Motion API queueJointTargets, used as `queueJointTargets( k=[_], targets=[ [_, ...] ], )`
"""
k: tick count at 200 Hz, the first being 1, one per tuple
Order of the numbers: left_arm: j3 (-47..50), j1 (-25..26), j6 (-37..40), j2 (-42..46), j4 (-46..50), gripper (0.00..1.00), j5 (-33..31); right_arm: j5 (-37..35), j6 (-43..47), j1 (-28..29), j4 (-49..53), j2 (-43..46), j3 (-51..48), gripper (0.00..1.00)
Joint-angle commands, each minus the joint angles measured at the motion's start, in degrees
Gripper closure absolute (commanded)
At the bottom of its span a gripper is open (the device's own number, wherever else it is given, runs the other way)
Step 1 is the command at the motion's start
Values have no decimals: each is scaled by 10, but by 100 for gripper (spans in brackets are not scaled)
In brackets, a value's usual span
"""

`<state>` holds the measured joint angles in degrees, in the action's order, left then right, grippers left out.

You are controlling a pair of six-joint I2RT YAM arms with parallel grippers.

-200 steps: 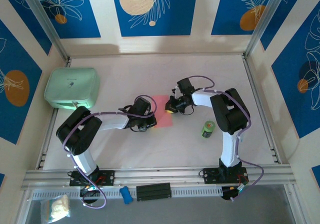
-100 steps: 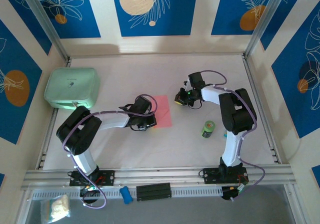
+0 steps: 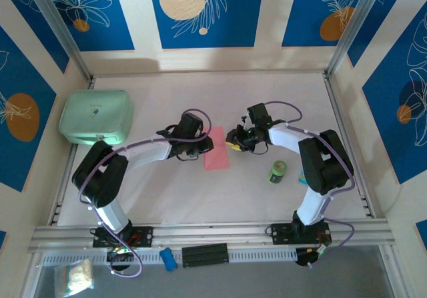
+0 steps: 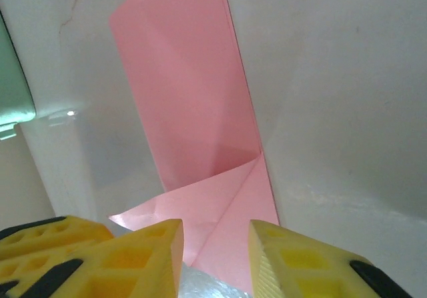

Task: Fold a paper plane with a square sheet of paper (pick it up from the middle)
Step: Fold the triangle a second time at the center of the table, then turn over the paper at the center of the table.

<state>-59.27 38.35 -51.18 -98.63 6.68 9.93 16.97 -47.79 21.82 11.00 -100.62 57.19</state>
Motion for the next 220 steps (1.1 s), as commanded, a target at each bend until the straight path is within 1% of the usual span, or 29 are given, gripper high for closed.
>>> queueJointTargets(
  k=[1,28,61,120,220],
  targets=[
    [-25,-6,22,-30,10,83,-4,19,-29,10,-2,-17,0,68],
    [-38,-8,27,-51,16,86,-11,18,-36,20,-2,-30,6,68],
    [-39,-9,36,-58,29,87,-39,17,-40,28,2,-41,15,69],
    [-39,-12,42,-83,28,91,-37,13,-55,42,7,-55,24,69],
    [-34,-14,40,-103,36,93,-47,-1,-62,56,29,-79,50,68]
  ],
)
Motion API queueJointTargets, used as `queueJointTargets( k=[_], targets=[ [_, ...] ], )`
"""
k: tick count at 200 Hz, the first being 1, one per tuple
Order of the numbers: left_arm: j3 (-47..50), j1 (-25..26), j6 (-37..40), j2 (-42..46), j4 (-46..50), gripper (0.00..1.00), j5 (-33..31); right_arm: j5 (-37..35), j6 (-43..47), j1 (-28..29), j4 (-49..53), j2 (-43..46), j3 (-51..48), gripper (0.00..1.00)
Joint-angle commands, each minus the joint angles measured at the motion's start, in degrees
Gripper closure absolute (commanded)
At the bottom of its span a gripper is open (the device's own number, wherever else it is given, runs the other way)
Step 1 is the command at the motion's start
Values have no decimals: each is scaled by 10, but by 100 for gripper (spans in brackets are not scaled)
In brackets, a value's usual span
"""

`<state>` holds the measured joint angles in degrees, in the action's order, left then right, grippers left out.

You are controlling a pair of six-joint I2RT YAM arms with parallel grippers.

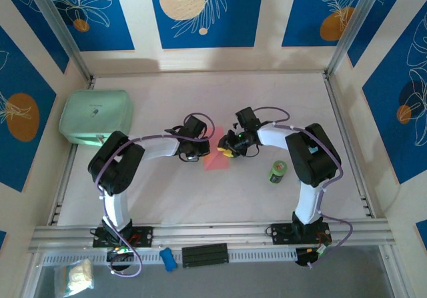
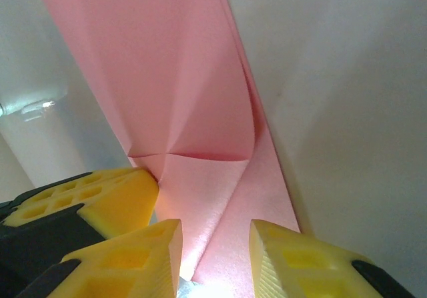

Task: Fold a paper plane with a square sheet of paper (pick it up from the middle)
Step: Turn over the paper at the center of the table.

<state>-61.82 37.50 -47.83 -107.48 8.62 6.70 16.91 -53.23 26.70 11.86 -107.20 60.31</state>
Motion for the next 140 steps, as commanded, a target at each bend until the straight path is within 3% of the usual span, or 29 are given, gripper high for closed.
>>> queueJointTargets(
  k=[1,61,140],
  targets=[
    [-9,-6,6,-14,16,93,-15,0,-7,7,20,-13,19,68],
    [-5,-5,4,-15,14,93,-12,10,-5,12,13,-30,29,70],
    [-4,-8,3,-7,20,93,-18,60,-4,16,-51,-30,5,79]
  ],
)
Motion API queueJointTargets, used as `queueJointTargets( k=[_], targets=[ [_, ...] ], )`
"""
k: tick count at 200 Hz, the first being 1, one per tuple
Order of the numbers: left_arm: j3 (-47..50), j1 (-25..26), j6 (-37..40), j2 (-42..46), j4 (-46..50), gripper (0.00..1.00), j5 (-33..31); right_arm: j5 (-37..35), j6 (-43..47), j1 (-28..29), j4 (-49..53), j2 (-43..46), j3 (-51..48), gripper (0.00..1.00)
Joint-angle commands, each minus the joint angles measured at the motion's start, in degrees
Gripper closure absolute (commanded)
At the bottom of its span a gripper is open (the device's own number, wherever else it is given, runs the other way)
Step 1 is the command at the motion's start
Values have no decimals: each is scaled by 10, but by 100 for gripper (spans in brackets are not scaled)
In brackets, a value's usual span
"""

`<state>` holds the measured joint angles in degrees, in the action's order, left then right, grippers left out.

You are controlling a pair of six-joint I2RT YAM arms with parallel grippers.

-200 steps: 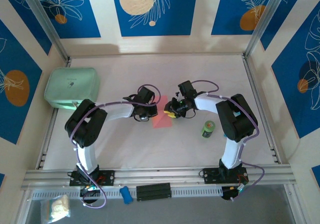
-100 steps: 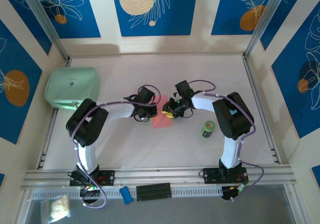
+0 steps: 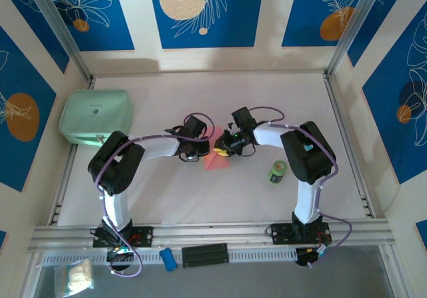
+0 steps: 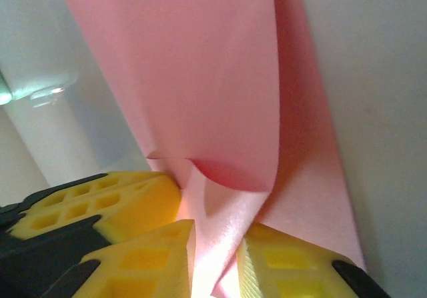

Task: Fold a paper plane with a square sheet of paper (pick it up from the middle)
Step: Turn over the paper at the center of the table.

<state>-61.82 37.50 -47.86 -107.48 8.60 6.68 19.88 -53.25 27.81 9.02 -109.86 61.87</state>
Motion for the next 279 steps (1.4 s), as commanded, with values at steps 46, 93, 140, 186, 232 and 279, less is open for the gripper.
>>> queueJointTargets(
  k=[46,93,140,186,232,279],
  targets=[
    [-7,-12,12,9,32,90,-25,28,14,7,-32,-5,-18,81],
    [-13,-17,19,21,37,88,-14,23,29,8,-37,-14,-13,90],
    [26,-45,4,100,32,77,-11,19,55,4,-51,14,-5,96],
    [137,-86,-54,234,-50,43,53,63,71,-14,-92,75,-16,96],
    [226,-87,-113,328,-186,4,117,150,41,-35,-139,123,-15,96],
    [228,-75,-164,308,-305,0,180,217,-6,-42,-177,131,-1,95]
  ],
)
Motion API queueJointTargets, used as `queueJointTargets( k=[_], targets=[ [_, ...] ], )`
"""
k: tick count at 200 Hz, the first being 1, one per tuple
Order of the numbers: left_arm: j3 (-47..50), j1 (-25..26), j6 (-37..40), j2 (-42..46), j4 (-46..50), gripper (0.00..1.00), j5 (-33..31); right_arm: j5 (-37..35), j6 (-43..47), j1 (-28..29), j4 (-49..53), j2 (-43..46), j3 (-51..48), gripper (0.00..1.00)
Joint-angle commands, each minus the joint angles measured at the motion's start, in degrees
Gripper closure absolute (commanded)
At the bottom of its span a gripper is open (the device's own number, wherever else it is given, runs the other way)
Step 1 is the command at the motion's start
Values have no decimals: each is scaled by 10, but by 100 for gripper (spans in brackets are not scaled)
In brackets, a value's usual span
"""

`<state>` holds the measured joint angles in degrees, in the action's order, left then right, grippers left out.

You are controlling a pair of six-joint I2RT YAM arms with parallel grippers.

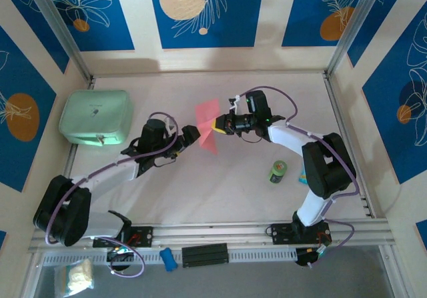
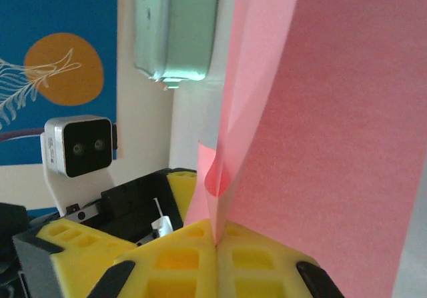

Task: Fold a paper plane with a square sheet of paper (pick it up from the middle)
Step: Turn over the paper at the center of the table.

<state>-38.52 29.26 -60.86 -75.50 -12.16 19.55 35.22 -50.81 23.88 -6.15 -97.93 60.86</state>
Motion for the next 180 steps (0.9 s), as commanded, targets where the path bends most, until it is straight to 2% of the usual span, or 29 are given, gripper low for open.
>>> queueJointTargets(
  k=[1,47,64,93,127,163,180],
  targets=[
    [-5,8,-35,-13,-100,0,53,65,-31,-2,-26,12,9,95],
    [-18,9,-77,-55,-181,14,85,99,-68,-9,-61,9,5,95],
    [-14,10,-100,-58,-223,23,88,107,-76,-13,-71,9,1,95],
    [-22,9,-98,-55,-202,39,87,112,-81,-17,-74,10,-2,95],
    [-24,9,-90,-51,-185,53,83,114,-84,-20,-76,10,-4,94],
    [-30,10,-87,-52,-177,67,83,111,-83,-24,-73,12,-9,88],
    [-34,9,-82,-53,-170,73,81,106,-81,-27,-70,15,-14,81]
  ],
)
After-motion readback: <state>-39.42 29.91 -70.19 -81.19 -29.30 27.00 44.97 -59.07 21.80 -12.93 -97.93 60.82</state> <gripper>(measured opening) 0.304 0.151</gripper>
